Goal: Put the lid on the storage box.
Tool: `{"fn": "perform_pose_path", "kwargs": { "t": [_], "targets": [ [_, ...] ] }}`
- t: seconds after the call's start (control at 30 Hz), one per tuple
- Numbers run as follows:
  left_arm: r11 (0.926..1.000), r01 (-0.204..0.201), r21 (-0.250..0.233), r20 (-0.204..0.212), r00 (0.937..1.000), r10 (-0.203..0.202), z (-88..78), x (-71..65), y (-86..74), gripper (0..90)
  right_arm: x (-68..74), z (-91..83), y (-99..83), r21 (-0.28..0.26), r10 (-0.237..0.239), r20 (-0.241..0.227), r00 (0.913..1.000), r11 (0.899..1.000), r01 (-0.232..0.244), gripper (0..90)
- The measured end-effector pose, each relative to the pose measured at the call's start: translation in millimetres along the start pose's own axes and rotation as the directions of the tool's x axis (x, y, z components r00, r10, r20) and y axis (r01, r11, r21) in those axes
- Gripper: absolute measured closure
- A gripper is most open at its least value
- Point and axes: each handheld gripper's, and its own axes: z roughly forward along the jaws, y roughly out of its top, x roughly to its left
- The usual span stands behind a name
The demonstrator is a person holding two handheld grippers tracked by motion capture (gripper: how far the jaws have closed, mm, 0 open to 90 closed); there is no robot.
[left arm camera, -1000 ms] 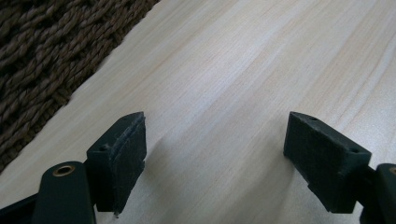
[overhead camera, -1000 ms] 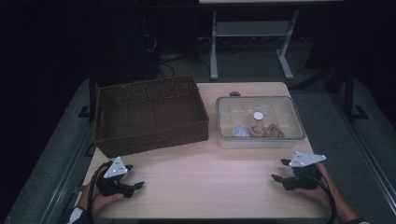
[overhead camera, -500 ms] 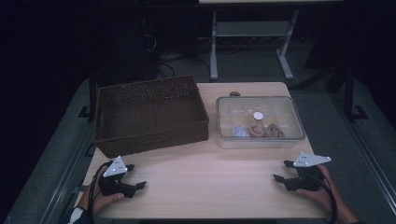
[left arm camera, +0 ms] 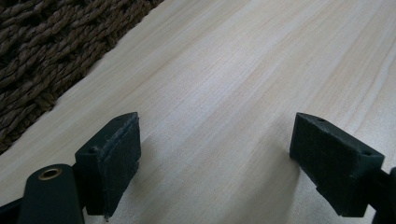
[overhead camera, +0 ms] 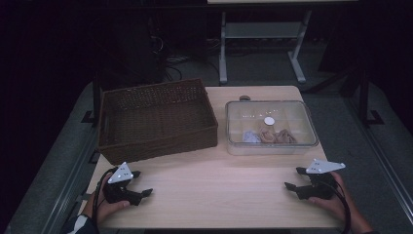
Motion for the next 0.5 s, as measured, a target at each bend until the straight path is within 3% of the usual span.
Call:
{"fn": "perform_pose_path", "kwargs": {
  "t": [0.5],
  "targets": [
    [1.0,0.006,0.0,-0.008,0.9999,-0.006,-1.4,0.0,-1.1,15.6,0.2,0.5,0.2,0.001,0.008,0.016,0.9998,1.0,-0.008,21.6]
  ]
}}
